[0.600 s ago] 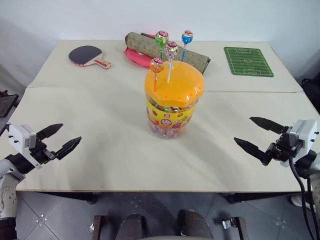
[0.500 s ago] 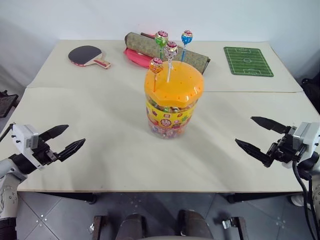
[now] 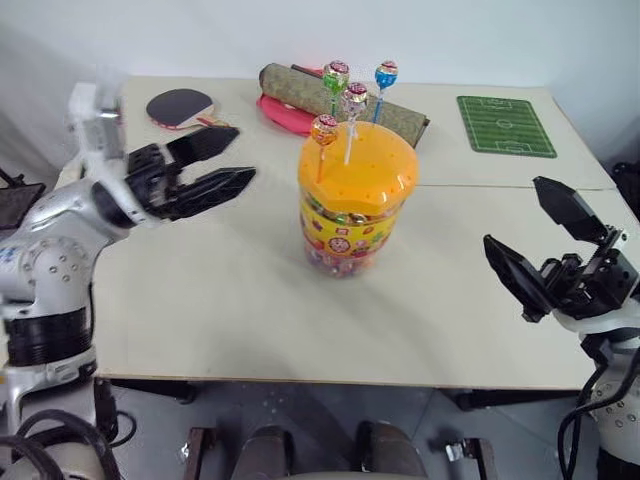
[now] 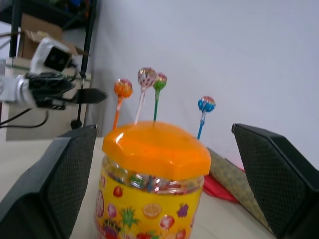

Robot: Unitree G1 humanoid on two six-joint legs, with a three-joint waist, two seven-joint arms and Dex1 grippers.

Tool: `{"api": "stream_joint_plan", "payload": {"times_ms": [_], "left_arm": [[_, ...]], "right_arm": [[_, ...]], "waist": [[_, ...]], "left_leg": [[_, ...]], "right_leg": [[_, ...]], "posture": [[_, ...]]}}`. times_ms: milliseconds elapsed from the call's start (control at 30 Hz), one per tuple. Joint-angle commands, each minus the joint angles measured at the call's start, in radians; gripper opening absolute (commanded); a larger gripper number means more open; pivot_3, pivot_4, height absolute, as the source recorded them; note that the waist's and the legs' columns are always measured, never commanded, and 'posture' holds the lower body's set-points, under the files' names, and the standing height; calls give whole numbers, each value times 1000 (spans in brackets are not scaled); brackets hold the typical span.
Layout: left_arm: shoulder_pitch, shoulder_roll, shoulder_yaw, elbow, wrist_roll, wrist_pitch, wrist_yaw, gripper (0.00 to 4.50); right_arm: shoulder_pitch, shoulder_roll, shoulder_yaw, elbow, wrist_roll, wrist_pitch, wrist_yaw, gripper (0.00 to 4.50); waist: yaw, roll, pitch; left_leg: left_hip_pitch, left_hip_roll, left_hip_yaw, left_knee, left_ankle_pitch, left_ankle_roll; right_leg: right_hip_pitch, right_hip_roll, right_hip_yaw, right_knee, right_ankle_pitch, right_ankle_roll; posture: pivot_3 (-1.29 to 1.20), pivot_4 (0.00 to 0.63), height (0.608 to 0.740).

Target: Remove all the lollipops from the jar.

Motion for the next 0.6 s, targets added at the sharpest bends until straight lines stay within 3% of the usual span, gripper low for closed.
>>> {"api": "stream_joint_plan", "payload": {"times_ms": [33, 100, 200, 600], "left_arm": [[-67, -36, -67, 24, 40, 31, 15, 4451], [-93, -64, -85, 42, 55, 29, 20, 4451], [-121, -95, -108, 87, 113, -7, 32, 3845], [-141, -172, -98, 97, 125, -39, -27, 252]], "right_arm": [[-5, -16, -14, 3, -19, -38, 19, 4500], [-13, -17, -16, 15, -23, -45, 22, 4500], [-9, -12, -8, 14, -31, -51, 19, 4500], [-3, -8, 12, 7, -37, -59, 29, 4500]], "waist": [[-4, 0, 0], [-6, 0, 0], [-4, 0, 0], [1, -1, 1]], "left_leg": [[0, 0, 1, 0, 0, 0], [0, 1, 1, 0, 0, 0], [0, 2, 1, 0, 0, 0], [-1, 1, 1, 2, 0, 0]], "right_leg": [[0, 1, 1, 0, 0, 0], [-1, 2, 2, 0, 0, 0], [-1, 2, 2, 0, 0, 0], [-1, 2, 2, 0, 0, 0]], "posture": [[0, 150, 740], [0, 150, 740], [0, 150, 740], [0, 150, 740]]}}
